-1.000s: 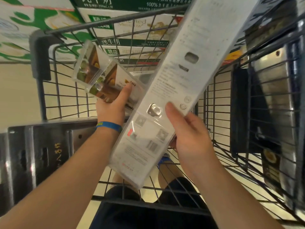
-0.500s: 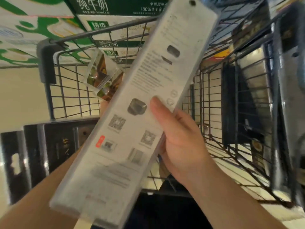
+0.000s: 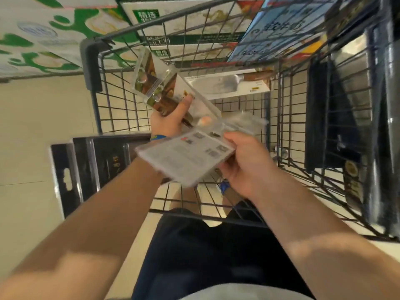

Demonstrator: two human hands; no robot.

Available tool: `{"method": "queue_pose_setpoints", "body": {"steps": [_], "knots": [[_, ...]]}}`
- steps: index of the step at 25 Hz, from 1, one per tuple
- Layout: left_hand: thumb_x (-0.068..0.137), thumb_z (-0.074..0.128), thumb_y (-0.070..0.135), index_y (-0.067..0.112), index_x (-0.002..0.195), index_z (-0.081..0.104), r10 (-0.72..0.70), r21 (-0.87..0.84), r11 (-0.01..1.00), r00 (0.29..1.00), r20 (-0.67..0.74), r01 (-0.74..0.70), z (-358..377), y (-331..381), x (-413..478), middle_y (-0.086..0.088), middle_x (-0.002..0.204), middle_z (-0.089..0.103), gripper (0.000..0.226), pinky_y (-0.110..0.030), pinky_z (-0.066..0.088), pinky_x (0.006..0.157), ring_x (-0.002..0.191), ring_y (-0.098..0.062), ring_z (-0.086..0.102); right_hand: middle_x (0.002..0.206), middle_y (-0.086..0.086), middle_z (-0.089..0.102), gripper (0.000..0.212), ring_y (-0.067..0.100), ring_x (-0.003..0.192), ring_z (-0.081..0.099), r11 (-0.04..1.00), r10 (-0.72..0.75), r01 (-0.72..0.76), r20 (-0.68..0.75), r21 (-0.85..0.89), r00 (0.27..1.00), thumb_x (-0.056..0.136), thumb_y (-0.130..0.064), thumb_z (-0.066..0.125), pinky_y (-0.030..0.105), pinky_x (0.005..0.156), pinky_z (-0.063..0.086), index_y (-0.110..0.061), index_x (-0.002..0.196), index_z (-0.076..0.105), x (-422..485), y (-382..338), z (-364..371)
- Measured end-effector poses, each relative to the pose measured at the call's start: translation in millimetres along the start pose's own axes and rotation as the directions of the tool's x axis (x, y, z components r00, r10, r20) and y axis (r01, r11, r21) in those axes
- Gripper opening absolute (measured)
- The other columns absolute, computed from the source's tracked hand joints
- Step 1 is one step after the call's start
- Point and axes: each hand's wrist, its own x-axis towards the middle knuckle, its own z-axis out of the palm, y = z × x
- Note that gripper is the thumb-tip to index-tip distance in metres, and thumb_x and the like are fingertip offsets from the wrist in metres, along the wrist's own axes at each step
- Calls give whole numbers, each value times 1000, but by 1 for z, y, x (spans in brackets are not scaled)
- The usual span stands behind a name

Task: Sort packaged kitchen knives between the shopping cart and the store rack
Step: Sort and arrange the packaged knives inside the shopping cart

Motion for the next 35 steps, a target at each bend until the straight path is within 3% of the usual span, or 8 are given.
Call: {"method": "queue_pose_setpoints", "body": {"steps": [8, 11, 17, 20, 23, 26, 30, 35], "knots": [[49, 73, 65, 22, 86, 68, 68, -55, 996, 997, -38, -70, 9, -24, 26, 11, 77, 75, 57, -26, 57, 73, 75, -8, 70, 51, -7, 55, 42, 4, 35, 42, 954, 114, -166, -209, -251, 971, 103, -41, 48, 16, 29, 35, -5, 110, 70, 104, -48, -12], [85, 70, 43, 24, 85, 59, 31, -59, 998, 999, -23, -32, 7, -30, 35, 18, 64, 70, 22, -16, 52, 51, 58, 2, 65, 62, -2, 69, 60, 4, 38, 53, 978, 118, -145, -175, -150, 978, 98, -62, 53, 16, 30, 40, -6, 106, 73, 122, -55, -7], [86, 67, 49, 13, 118, 65, -200, -383, 899, 977, 72, 212, 10, -24, 17, -20, 123, 64, 48, -51, 53, 96, 100, -24, 68, 65, -4, 66, 89, 9, 52, 58, 914, 190, -255, -221, -317, 957, 74, -92, 53, 22, 46, 51, -15, 114, 72, 134, -26, -9], [70, 71, 61, 20, 137, 57, -62, -504, 853, 985, 159, 135, 18, -14, 10, -15, 137, 59, 81, -64, 41, 105, 124, -37, 57, 89, 17, 78, 94, 34, 87, 76, 959, 283, -278, -89, 60, 955, 75, -90, 52, 43, 69, 62, -12, 125, 66, 139, -5, -5], [76, 64, 63, 17, 143, 49, -48, -561, 813, 977, 207, 159, 29, -22, 5, -17, 140, 57, 83, -63, 37, 109, 127, -36, 56, 118, 23, 74, 69, 46, 102, 73, 872, 6, -48, 89, 487, 996, 91, -73, 52, 55, 76, 60, -21, 136, 60, 141, -2, -1], [85, 45, 63, 11, 149, 40, 48, -589, 789, 940, 338, 172, 31, -35, -4, -25, 147, 46, 83, -67, 29, 112, 135, -43, 45, 112, 19, 76, 54, 45, 94, 74, 820, -104, 65, 37, 569, 994, 90, -66, 62, 63, 75, 60, -28, 129, 66, 142, -19, 2], [66, 77, 68, 16, 135, 55, 90, -585, 788, 903, 421, 194, 33, -42, -10, -15, 137, 58, 89, -62, 28, 115, 135, -38, 46, 124, 20, 72, 59, 47, 121, 62, 820, -84, 12, 99, 573, 992, 88, -67, 63, 66, 104, 46, -27, 132, 66, 145, -36, 7], [48, 90, 47, 29, 64, 73, 25, 188, 979, 955, 296, -84, 25, -53, -13, 8, 63, 70, 29, -26, 56, 66, 65, 0, 66, 133, 23, 65, 71, 47, 121, 60, 836, -25, -30, 93, 547, 995, 95, -70, 49, 61, 95, 53, -21, 146, 52, 150, -30, 12]]}}
